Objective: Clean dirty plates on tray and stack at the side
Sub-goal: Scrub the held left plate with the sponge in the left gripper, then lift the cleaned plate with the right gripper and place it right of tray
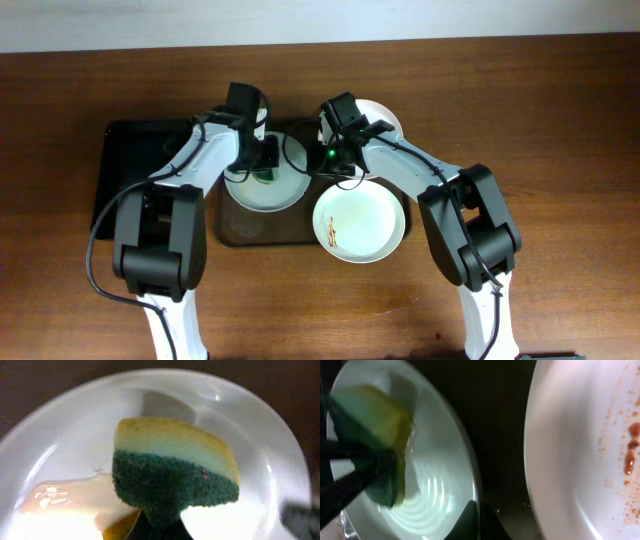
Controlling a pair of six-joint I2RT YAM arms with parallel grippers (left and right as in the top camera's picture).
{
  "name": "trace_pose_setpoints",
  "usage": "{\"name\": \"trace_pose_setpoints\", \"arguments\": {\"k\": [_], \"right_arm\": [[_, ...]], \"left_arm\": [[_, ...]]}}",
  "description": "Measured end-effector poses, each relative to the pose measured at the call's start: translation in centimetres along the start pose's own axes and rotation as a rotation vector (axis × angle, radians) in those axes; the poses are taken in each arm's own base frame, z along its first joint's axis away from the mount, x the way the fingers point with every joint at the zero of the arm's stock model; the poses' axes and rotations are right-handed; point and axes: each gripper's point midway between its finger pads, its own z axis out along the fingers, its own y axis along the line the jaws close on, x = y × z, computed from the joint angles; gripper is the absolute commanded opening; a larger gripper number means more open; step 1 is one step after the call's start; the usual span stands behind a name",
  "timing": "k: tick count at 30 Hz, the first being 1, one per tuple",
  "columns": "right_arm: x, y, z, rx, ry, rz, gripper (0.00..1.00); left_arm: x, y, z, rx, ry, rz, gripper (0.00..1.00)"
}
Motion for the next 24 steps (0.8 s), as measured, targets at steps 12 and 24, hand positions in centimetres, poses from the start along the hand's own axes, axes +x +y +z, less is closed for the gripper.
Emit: {"name": "trace_pose_setpoints", "arguments": {"k": [12,24], "right_arm": [[2.7,2.1,1.2,0.017,0.053,-0.02,0.04],[2.7,1.6,1.2,0.039,0.052,0.02,0.04]], "left_arm": [[2.0,5.3,-1.4,0.142,0.13,-0.201,0.01],[-5.4,4.1,-14.0,0.134,0.018,-0.164,0.01]]}}
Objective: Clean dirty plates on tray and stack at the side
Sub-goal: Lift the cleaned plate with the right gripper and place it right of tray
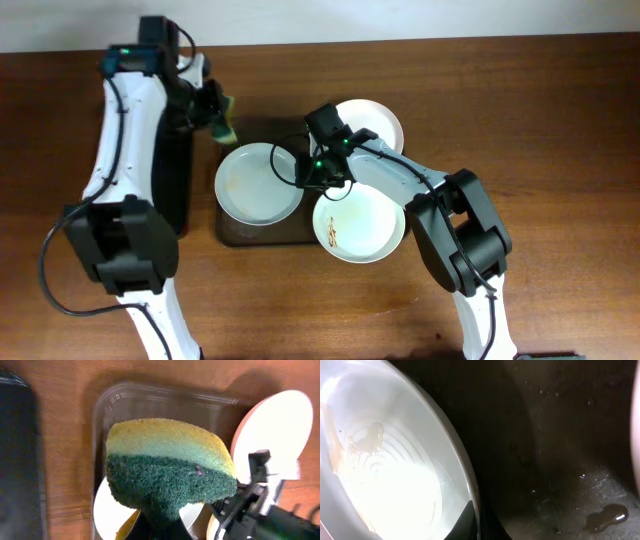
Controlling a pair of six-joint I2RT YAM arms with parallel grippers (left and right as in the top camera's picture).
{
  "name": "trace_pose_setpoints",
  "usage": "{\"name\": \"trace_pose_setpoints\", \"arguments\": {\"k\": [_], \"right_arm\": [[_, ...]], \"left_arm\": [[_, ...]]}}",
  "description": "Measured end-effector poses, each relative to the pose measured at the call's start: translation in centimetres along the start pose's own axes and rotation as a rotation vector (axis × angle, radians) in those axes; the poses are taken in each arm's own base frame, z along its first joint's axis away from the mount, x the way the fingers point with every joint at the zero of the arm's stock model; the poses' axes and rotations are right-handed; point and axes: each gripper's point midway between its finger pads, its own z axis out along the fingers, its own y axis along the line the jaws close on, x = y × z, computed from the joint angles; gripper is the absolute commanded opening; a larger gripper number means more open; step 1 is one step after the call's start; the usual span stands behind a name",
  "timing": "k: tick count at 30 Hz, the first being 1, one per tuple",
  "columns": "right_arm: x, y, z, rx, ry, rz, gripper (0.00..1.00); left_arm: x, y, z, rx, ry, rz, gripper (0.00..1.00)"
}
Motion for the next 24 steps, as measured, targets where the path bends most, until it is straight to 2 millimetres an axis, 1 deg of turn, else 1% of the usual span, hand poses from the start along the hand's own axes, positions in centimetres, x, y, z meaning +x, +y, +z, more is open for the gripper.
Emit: {"name": "trace_pose_setpoints", "arguments": {"k": [1,2,3,4,5,7,8,9,11,12,15,16,18,22,24], "right_arm": [[0.1,-0.1,-0.1,0.005,0.006,-0.01,0.04],[0.3,-0.4,-0.4,0.019,0.011,-0.011,0.04],[0.8,-1.1,-1.3,0.071,0.023,-0.017,0.04],[0.4,-1.0,-3.6,0.11,-0.009,-0.046,0.04],[-0.7,-0.2,-6.7,0.139,-0.07,-0.072,0.04],[-2.5,1.2,-12.7,0.192,-0.198,-0.106,0.04],[-3.2,1.5,-14.8,0.224,-0.248,-0.119,0.04],[-3.6,1.3,-16.0,0.268,-0.285,-0.133,0.04],[-3.4,0.6,-16.5,0.359,-0.301,-0.151,0.04],[-2.7,0.8,-16.4,0.418,-0.307,-0.181,0.04],[-1.6,2.8,-16.4,0.541,-0.374,-0.285,0.04],[-1.6,3.1,-16.9,0.611,-0.42,-0.318,0.04],[-2.3,2.9,-19.0,0.774,-0.539,-0.349,0.04],[-2.0,5.3,-22.7,0.994,-0.755,-0.421,0.04],[-1.9,5.7,-24.1,1.07,-0.824,-0.429,0.04]], "left_arm": [[-1.2,0.0,-1.9,0.004,-0.049,-0.001,0.0],[-1.5,0.6,-2.5,0.001,-0.059,-0.015,0.01],[-1.5,1.2,-2.7,-0.003,-0.06,-0.029,0.0],[-1.5,2.3,-2.9,-0.02,-0.06,-0.049,0.01],[-1.6,3.1,-3.1,-0.04,-0.062,-0.063,0.0],[-1.3,4.2,-3.2,-0.088,-0.052,-0.074,0.0],[-1.2,4.5,-3.2,-0.107,-0.052,-0.074,0.0],[-1.1,4.6,-3.2,-0.118,-0.05,-0.074,0.0],[-1.0,5.0,-3.3,-0.143,-0.047,-0.076,0.0],[-1.0,5.2,-3.3,-0.152,-0.048,-0.076,0.01],[-1.1,5.4,-3.4,-0.167,-0.05,-0.076,0.0],[-1.1,5.5,-3.4,-0.171,-0.05,-0.077,0.01],[-1.1,5.5,-3.4,-0.171,-0.05,-0.077,0.01],[-1.1,5.5,-3.4,-0.171,-0.05,-0.077,0.0],[-1.1,5.5,-3.4,-0.171,-0.05,-0.077,0.01]]}}
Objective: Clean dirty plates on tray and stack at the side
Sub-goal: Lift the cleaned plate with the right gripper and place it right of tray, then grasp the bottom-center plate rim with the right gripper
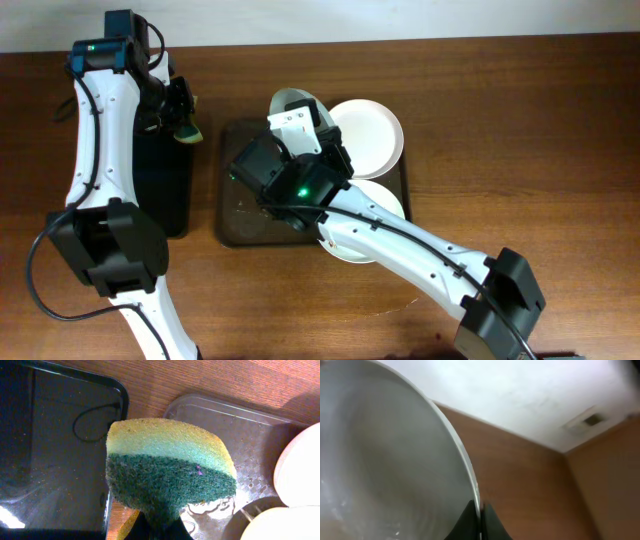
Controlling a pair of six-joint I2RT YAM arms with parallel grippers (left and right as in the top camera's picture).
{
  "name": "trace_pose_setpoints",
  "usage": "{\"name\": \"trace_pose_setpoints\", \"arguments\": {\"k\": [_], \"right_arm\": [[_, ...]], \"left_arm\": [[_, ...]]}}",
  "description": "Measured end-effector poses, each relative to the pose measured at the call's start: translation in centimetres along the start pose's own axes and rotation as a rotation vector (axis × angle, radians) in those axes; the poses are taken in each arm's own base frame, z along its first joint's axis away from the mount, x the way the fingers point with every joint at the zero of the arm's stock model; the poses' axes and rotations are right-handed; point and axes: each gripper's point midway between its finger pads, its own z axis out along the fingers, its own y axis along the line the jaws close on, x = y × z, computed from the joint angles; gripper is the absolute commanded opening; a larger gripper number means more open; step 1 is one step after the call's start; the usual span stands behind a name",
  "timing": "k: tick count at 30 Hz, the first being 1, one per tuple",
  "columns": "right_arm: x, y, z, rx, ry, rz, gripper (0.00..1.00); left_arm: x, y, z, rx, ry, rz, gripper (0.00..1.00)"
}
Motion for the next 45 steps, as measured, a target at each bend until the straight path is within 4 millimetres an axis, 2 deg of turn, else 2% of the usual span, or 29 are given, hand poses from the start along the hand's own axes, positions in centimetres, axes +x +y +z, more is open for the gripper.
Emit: {"name": "trace_pose_setpoints", "arguments": {"k": [3,5,8,10,11,12,13,14,15,17,18,19,21,22,23,26,27,28,29,30,32,34,36,39,40,41,43,44,45], "right_arm": [[-1.2,-1.1,-1.8,0.102,-0.089,-0.011,0.04],[-1.6,-1.4,-2.2,0.13,-0.112,-0.005,0.04],[-1.6,-1.4,-2.2,0.131,-0.113,-0.006,0.04],[-1.0,-0.5,-1.6,0.034,-0.059,0.006,0.04],[-0.9,-1.1,-0.9,-0.033,-0.01,0.042,0.04],[-0.9,-3.1,0.3,-0.093,0.048,0.106,0.04],[-0.9,-6.5,1.8,-0.14,0.112,0.193,0.04],[-0.4,-10.9,3.5,-0.168,0.175,0.301,0.04],[0.6,-13.4,4.6,-0.199,0.237,0.357,0.04],[4.3,-19.4,8.3,-0.195,0.389,0.51,0.04],[6.4,-21.4,9.4,-0.178,0.458,0.556,0.04],[10.6,-25.2,11.6,-0.134,0.588,0.666,0.04],[13.8,-27.6,13.3,-0.093,0.672,0.741,0.04],[17.5,-29.0,15.7,-0.042,0.77,0.79,0.04],[19.9,-29.3,17.2,-0.016,0.833,0.803,0.04],[26.0,-27.2,21.0,-0.006,1.012,0.8,0.04],[27.2,-26.5,21.5,-0.007,1.051,0.793,0.04],[28.7,-25.6,22.0,-0.014,1.1,0.781,0.15],[29.4,-25.1,22.1,-0.02,1.128,0.775,0.47],[29.9,-24.7,22.0,-0.026,1.153,0.767,0.59],[30.1,-24.2,21.3,-0.046,1.189,0.762,0.61],[29.2,-22.8,19.9,-0.183,1.23,0.752,0.67],[25.7,-21.1,18.6,-0.424,1.17,0.768,0.7],[17.6,-19.3,13.4,-0.664,0.992,0.696,0.7],[15.9,-17.3,11.9,-0.732,0.965,0.636,0.7],[15.4,-15.6,11.2,-0.774,0.966,0.595,0.7],[15.7,-12.0,9.6,-0.836,0.997,0.506,0.67],[16.4,-9.0,8.6,-0.866,1.013,0.44,0.61],[17.5,-6.9,7.7,-0.871,1.05,0.402,0.58]], "left_arm": [[0.0,0.0,0.0,0.0,0.0,0.0,0.01],[0.0,0.0,0.0,0.0,0.0,0.0,0.01],[0.0,0.0,0.0,0.0,0.0,0.0,0.01],[0.1,-0.3,0.0,0.001,0.001,0.006,0.01],[0.1,-0.6,0.1,0.002,0.003,0.013,0.0],[0.3,-1.3,0.2,0.003,0.005,0.03,0.0],[0.5,-2.3,0.4,0.008,0.005,0.052,0.01],[0.5,-3.7,0.5,0.017,-0.003,0.083,0.01],[0.6,-4.6,0.7,0.023,-0.008,0.101,0.01],[0.6,-5.6,0.8,0.029,-0.019,0.124,0.01],[0.6,-5.8,0.8,0.026,-0.019,0.13,0.01],[0.7,-5.9,0.9,0.016,-0.02,0.137,0.01],[0.7,-5.8,0.9,0.002,-0.022,0.139,0.0],[0.6,-5.7,0.9,-0.005,-0.024,0.139,0.0],[0.6,-5.7,0.9,-0.006,-0.025,0.139,0.01],[0.6,-5.7,0.9,-0.006,-0.025,0.139,0.01],[0.6,-5.7,0.9,-0.006,-0.025,0.139,0.0],[0.6,-5.7,0.9,-0.006,-0.025,0.139,0.01],[0.6,-5.7,0.9,-0.006,-0.025,0.139,0.0],[0.6,-5.7,0.9,-0.006,-0.025,0.139,0.01],[0.6,-5.7,0.9,-0.006,-0.025,0.139,0.01],[0.6,-5.7,0.9,-0.006,-0.026,0.139,0.01],[0.6,-5.7,0.9,-0.006,-0.028,0.14,0.01],[0.6,-5.7,0.9,-0.005,-0.028,0.14,0.01],[0.6,-5.7,0.9,-0.006,-0.027,0.14,0.0],[0.6,-5.7,0.9,-0.006,-0.026,0.139,0.01],[0.6,-5.6,0.9,-0.006,-0.025,0.139,0.0],[0.6,-5.7,0.9,-0.006,-0.025,0.139,0.01],[0.6,-5.6,0.9,-0.009,-0.026,0.139,0.01]]}}
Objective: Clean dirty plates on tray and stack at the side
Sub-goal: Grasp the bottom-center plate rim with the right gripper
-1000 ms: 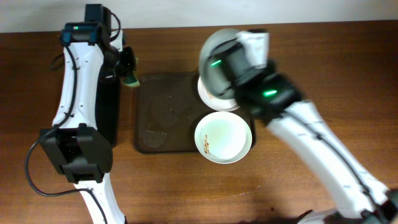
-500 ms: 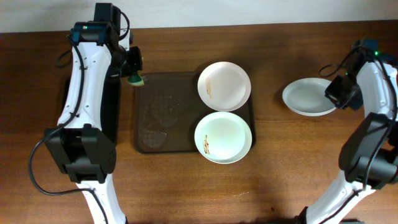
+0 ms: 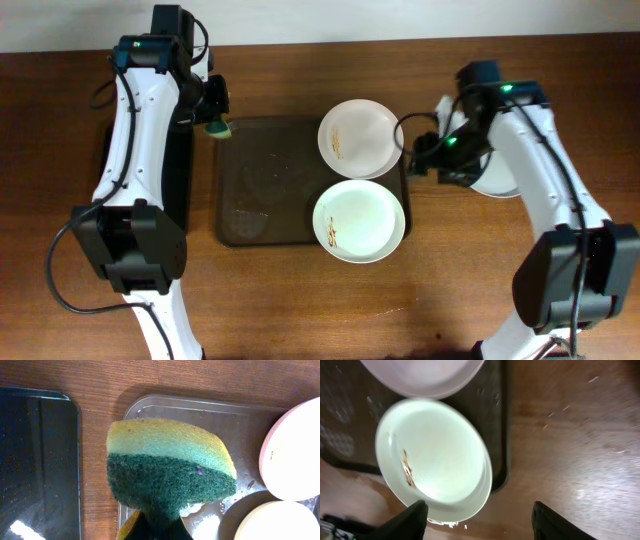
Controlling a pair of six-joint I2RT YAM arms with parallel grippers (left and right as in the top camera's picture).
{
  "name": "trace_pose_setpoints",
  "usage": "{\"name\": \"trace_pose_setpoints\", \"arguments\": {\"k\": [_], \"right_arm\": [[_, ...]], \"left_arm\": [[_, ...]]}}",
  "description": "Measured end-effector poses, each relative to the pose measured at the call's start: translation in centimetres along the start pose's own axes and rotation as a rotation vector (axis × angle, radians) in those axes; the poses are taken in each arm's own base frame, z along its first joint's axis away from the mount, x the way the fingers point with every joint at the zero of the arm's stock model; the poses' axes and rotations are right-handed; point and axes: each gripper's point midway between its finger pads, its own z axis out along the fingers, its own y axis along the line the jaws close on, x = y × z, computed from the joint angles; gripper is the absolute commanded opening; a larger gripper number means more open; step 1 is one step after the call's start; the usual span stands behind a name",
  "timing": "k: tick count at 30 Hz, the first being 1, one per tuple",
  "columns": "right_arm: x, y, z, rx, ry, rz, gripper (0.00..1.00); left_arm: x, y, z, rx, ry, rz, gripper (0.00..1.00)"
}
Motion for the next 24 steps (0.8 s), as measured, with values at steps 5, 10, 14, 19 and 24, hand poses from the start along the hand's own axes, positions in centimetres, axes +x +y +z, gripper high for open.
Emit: {"name": "trace_pose_setpoints", "arguments": {"k": [5,10,14,19,24], "right_arm": [[1.4,0.7,9.4,0.163,-0.056,-0.087,0.53],[2.1,-0.1,11.2,0.203,-0.023,-0.065,0.34],[2.7,0.4,12.2,0.193,0.008,-0.067,0.04],[3.9,4.3,12.6,0.099,0.038,-0.081,0.04],[0.8,14.7,13.4,-0.022,-0.241,-0.052,0.04]], "left_arm": [[0.0,0.0,0.0,-0.001,0.001,0.0,0.01],[0.0,0.0,0.0,-0.001,0.001,0.0,0.0],[0.0,0.0,0.0,-0.001,0.001,0.0,0.0],[0.0,0.0,0.0,-0.001,0.001,0.0,0.01],[0.0,0.0,0.0,-0.001,0.001,0.0,0.01]]}}
